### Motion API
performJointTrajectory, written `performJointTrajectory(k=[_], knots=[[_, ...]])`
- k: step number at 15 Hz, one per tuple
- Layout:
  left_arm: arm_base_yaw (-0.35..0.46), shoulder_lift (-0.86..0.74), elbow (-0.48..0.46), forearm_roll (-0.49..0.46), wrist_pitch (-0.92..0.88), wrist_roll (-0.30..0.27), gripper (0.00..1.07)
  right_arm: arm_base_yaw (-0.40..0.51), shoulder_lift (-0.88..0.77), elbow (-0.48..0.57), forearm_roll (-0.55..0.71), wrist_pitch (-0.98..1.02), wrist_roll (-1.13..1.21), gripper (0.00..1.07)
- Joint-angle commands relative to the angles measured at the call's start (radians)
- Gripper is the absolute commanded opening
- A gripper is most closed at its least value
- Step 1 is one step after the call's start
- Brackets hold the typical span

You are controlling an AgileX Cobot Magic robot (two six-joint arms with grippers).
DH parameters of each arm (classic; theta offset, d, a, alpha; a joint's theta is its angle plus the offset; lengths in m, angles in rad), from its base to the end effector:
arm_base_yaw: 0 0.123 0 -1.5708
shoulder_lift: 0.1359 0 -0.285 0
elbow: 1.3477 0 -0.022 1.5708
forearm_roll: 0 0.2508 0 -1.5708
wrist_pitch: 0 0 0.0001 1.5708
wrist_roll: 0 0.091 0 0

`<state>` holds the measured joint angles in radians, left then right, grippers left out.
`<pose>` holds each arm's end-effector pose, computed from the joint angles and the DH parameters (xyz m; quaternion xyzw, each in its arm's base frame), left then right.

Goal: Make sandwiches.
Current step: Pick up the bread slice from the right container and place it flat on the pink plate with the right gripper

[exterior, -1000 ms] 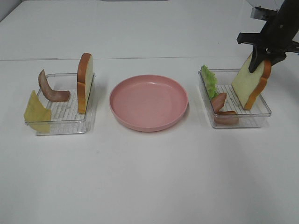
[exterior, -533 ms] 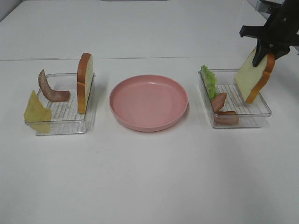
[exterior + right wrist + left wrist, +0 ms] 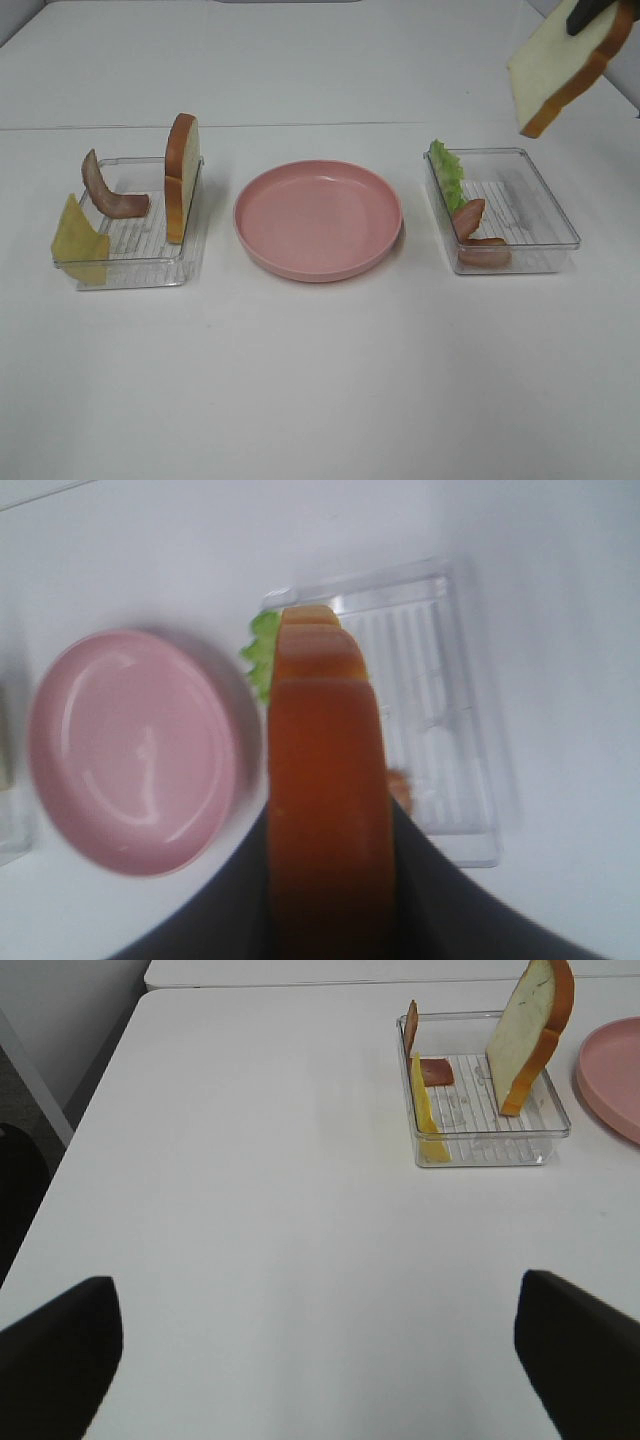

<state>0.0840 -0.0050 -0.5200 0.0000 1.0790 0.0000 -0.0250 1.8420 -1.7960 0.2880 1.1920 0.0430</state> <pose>-0.0087 -0.0007 0.2813 -0.0358 0.8507 0.0220 0.5239 0.3999 0.0140 0.3374 0.0570 0.9665 0.1433 0.2050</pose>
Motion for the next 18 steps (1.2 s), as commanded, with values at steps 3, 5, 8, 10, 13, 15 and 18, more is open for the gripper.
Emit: performJointTrajectory(k=[3,5,8,10,13,15,18], knots=[[-0.003,-0.013,0.003,0.0,-0.004,-0.008,1.01,0.194,0.007,0.134,0.163,-0.158,-0.032,0.0],[-0.003,-0.013,0.003,-0.009,-0.004,-0.008,1.01,0.268,0.066,0.133,0.208,-0.212,-0.043,0.0],[-0.003,-0.013,0.003,-0.032,-0.004,-0.008,1.01,0.34,0.188,0.129,0.306,-0.314,-0.043,0.0],[-0.003,-0.013,0.003,-0.027,-0.004,-0.008,1.01,0.34,0.265,0.129,0.429,-0.392,-0.095,0.0],[-0.003,-0.013,0.003,-0.02,-0.004,-0.008,1.01,0.341,0.311,0.129,0.462,-0.433,-0.097,0.0],[-0.003,-0.013,0.003,-0.019,-0.004,-0.008,1.01,0.341,0.371,0.129,0.466,-0.443,-0.111,0.0],[-0.003,-0.013,0.003,-0.018,-0.004,-0.008,1.0,0.341,0.439,0.094,0.49,-0.456,-0.111,0.0]])
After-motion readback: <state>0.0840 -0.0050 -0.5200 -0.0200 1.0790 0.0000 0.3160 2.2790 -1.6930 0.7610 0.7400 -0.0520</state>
